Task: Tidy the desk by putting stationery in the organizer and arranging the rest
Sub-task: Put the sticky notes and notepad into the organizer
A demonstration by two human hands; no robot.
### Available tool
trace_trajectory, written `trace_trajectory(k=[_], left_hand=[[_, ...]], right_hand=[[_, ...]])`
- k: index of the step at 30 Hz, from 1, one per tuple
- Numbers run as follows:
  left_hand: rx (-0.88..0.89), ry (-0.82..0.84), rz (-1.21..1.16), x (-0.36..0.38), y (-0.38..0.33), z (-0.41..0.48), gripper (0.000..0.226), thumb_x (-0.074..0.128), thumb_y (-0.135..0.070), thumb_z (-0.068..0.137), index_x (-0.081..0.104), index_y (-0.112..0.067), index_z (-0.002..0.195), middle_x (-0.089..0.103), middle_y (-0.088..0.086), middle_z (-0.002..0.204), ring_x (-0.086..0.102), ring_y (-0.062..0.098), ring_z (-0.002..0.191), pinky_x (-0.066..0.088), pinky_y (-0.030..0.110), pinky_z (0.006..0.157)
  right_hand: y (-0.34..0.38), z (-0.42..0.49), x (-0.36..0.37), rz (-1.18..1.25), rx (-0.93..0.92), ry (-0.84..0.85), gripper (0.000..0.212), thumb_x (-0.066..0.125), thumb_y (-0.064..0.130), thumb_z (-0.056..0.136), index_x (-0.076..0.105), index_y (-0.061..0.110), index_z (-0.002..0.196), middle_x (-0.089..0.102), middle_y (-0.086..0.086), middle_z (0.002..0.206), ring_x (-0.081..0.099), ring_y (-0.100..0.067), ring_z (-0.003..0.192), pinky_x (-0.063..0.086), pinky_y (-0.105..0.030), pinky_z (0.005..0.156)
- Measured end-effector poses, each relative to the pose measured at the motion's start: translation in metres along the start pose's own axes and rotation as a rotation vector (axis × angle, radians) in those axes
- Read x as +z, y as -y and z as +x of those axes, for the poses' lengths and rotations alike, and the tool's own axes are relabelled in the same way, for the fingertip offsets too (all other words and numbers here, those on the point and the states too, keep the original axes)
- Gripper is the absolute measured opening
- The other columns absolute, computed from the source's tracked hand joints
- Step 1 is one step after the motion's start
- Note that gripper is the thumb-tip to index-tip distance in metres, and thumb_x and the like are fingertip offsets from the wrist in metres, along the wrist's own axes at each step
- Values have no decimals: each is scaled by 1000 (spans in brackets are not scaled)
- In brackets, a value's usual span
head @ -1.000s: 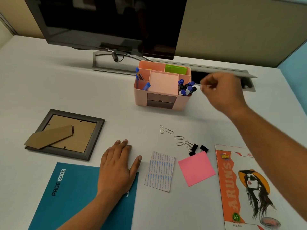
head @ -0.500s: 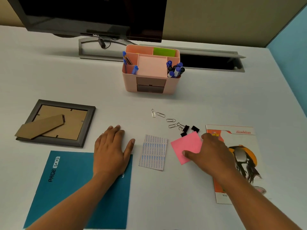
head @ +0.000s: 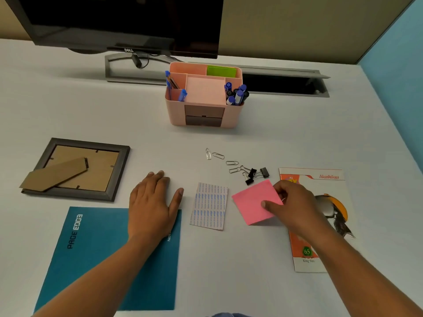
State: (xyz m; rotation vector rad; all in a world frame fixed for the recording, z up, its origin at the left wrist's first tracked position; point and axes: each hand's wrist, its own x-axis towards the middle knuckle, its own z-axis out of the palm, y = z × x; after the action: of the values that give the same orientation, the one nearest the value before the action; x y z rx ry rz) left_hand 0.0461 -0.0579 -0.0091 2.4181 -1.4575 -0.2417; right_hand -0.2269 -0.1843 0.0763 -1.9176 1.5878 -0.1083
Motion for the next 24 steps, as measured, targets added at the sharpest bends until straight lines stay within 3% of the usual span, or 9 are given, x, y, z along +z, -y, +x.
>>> trace_trajectory(k=[4, 7, 11, 14, 17, 21, 24], left_hand=[[-6, 3, -5, 0, 0, -1, 62, 26, -63, 94, 51, -20, 129, 46, 0, 144, 34, 21, 138, 27, 43, 115], [-10, 5, -6, 0, -1, 0, 62, 26, -64, 94, 52, -20, 130, 45, -1, 145, 34, 20, 138, 26, 42, 116], [-11, 10, -16, 0, -1, -1, 63, 26, -64, 94, 52, -20, 130, 46, -1, 144, 35, 20, 138, 27, 43, 115], [-17, 10, -31, -1, -1, -1, 64, 26, -64, 93, 53, -20, 130, 47, -1, 144, 35, 20, 138, 28, 43, 115], [-16, 11, -22, 0, 0, 0, 63, 26, -64, 93, 53, -20, 130, 47, -1, 144, 35, 20, 138, 29, 43, 114], [-5, 19, -22, 0, 1, 0, 63, 28, -63, 93, 55, -19, 129, 48, 0, 143, 36, 21, 137, 29, 44, 114], [-15, 24, -19, -1, 0, 0, 65, 26, -64, 93, 55, -19, 130, 49, 0, 143, 37, 20, 138, 29, 43, 114]], right_hand=[[21, -12, -32, 3, -90, 55, 10, 70, 26, 85, 68, 35, 85, 67, 18, 83, 64, -6, 76, 45, -23, 67], [42, -13, -64, 20, -220, 40, 18, 68, 22, 87, 69, 41, 89, 69, 21, 82, 64, 1, 76, 46, -15, 68], [81, 6, -109, -20, -424, -124, 25, 67, 17, 87, 68, 35, 105, 61, 28, 85, 59, 13, 81, 42, -4, 64], [115, 35, -137, -109, -617, -292, 25, 68, 10, 86, 71, 19, 110, 63, 14, 87, 59, 5, 74, 41, 0, 69], [145, 80, -154, -213, -749, -432, 23, 66, 8, 85, 73, 11, 106, 68, -2, 90, 56, -8, 73, 40, -11, 73], [176, 144, -150, -288, -775, -445, 24, 62, 12, 87, 73, 12, 108, 72, -7, 101, 58, -13, 82, 48, -25, 79], [190, 182, -138, -375, -784, -436, 24, 58, 10, 90, 72, 9, 110, 71, -11, 105, 60, -18, 86, 44, -24, 77]])
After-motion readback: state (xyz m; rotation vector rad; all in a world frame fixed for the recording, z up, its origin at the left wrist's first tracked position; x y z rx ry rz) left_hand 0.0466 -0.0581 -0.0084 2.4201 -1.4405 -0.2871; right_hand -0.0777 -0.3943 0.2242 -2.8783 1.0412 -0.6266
